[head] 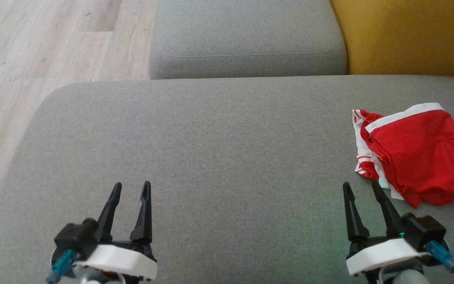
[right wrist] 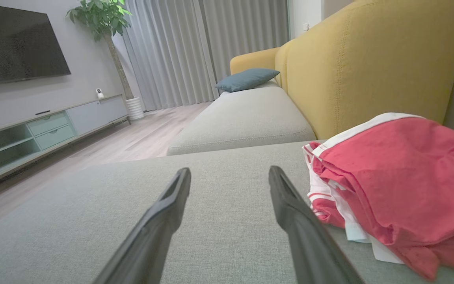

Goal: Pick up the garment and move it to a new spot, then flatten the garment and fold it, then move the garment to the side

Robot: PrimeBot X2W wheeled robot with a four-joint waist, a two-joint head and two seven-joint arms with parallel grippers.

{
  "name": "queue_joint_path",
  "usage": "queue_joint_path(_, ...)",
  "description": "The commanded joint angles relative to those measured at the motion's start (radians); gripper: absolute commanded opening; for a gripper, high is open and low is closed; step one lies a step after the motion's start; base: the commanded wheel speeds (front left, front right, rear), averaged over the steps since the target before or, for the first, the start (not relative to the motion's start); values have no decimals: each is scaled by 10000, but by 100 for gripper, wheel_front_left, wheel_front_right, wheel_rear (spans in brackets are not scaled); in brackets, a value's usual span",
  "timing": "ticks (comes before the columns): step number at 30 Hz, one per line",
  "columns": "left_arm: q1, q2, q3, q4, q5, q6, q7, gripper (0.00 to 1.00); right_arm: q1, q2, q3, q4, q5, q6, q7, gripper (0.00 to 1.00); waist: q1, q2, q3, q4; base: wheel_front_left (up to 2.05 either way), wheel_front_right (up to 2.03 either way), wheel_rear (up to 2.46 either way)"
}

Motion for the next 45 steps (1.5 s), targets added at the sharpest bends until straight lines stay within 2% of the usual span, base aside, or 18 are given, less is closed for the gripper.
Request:
queue_joint_path(1, -384, 35, 360, -429, -28, 23, -59, 100, -429, -29, 203, -331, -60, -9, -111, 100, 0, -1, 3, -10, 0, 0, 0)
queue_joint_path(10, -245, 35, 437, -295, -134, -42, -59, 100, -494, -28, -180, -618, 42, -9, -137, 100, 0, -1, 31, -117, 0, 0, 0)
queue_joint_path(23, -206, 35, 641, -522, -228, -75, -59, 100, -397, -28, -99, -830, 74, -9, -140, 100, 0, -1, 48, -183, 0, 0, 0)
queue_joint_path(24, 51, 0, 316, -168, -214, -87, 0, 0, -9, 6, -347, -473, 49, 0, -4, 0, 0, -1, 48, -185, 0, 0, 0)
queue_joint_path(27, 170, -27, 303, 246, -240, -94, 9, 0, 113, 13, -332, -79, 76, 0, 15, 0, 0, -1, 49, -188, 0, 0, 0)
queue_joint_path(45, -144, 30, 646, 408, -2271, -214, 522, 0, -115, -52, -517, -135, 2272, -1, 502, 0, 0, -1, 175, -245, 0, 0, 0)
